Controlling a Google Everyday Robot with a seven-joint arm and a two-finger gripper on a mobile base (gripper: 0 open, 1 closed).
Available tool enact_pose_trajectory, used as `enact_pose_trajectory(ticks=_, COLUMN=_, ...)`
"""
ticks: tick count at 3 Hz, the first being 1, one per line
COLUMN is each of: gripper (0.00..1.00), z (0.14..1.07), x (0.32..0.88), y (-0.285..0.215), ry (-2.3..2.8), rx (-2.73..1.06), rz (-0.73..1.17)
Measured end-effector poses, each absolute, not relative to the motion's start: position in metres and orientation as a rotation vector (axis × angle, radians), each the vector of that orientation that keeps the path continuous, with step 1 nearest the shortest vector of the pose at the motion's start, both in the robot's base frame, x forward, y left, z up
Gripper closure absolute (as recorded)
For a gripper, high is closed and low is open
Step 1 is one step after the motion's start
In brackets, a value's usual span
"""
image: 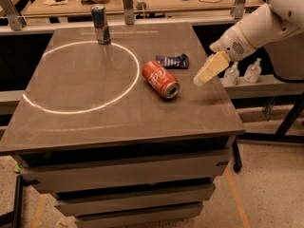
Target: Move rxbar blueberry near redbull can
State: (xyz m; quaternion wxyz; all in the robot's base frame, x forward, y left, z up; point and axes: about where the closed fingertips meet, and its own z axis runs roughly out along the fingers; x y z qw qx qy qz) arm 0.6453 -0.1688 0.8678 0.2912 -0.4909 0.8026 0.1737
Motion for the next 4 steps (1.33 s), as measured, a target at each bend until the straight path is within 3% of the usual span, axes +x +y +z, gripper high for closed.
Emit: enact_pose_trajectory(ticks=4, gripper=0.00, z=0.837, x=0.709, y=-0.146, ry=1.932, rx=-1.549, rz=0.430)
